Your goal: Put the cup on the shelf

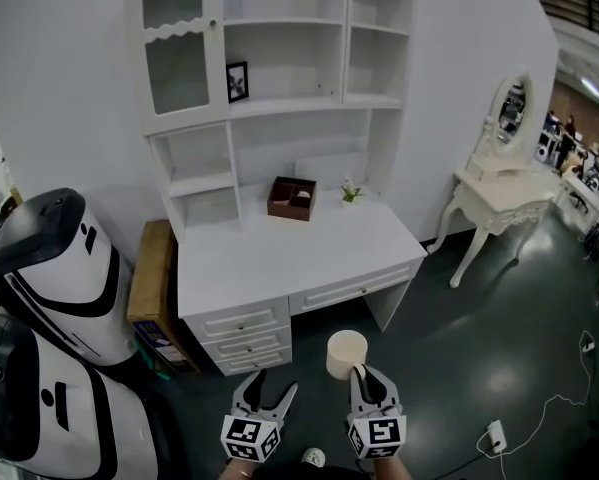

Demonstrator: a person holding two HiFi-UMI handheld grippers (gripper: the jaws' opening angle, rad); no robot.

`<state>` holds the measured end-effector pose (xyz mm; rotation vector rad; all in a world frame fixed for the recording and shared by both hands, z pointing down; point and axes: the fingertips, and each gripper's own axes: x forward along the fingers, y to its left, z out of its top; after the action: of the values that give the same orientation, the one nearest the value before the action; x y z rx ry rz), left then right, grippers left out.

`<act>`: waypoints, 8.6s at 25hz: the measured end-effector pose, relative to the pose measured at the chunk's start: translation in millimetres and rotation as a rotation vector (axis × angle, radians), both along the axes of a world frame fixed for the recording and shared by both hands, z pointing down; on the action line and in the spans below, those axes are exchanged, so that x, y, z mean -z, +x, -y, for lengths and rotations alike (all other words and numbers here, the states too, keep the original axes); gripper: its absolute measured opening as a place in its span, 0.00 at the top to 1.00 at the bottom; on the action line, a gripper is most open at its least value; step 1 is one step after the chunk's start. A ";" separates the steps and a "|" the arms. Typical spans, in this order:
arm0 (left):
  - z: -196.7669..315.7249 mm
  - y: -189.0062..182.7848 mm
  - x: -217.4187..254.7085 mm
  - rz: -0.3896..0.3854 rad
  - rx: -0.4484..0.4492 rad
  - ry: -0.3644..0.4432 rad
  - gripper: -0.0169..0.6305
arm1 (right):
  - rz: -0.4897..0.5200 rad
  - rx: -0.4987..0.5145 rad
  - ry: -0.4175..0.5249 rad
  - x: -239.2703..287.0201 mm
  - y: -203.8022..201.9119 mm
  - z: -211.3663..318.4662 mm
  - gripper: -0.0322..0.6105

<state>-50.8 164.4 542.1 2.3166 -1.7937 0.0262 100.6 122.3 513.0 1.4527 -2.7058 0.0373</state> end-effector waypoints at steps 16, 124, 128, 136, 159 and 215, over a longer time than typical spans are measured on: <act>52.2 17.6 -20.5 0.006 -0.016 -0.039 0.53 | 0.005 -0.020 -0.041 -16.7 16.4 45.4 0.87; 693.8 -18.6 59.7 -0.020 0.142 0.018 0.55 | 0.115 -0.001 0.245 369.2 4.6 885.7 0.87; 689.1 -21.6 48.9 -0.034 0.160 -0.005 0.55 | 0.076 -0.011 0.230 363.6 0.2 894.8 0.87; 679.9 -36.8 28.2 -0.065 0.185 -0.067 0.55 | 0.099 -0.033 0.188 353.1 2.5 907.7 0.86; 664.3 -53.8 23.3 -0.062 0.162 -0.087 0.55 | 0.123 0.032 0.291 354.1 7.7 858.5 0.58; 454.8 -105.4 0.2 0.002 -0.055 0.003 0.55 | -0.088 -0.072 -0.038 0.0 -57.0 474.7 0.60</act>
<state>-156.2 -290.4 541.8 2.3684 -1.7325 0.0346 43.5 -352.4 513.0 1.5034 -2.5690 0.0275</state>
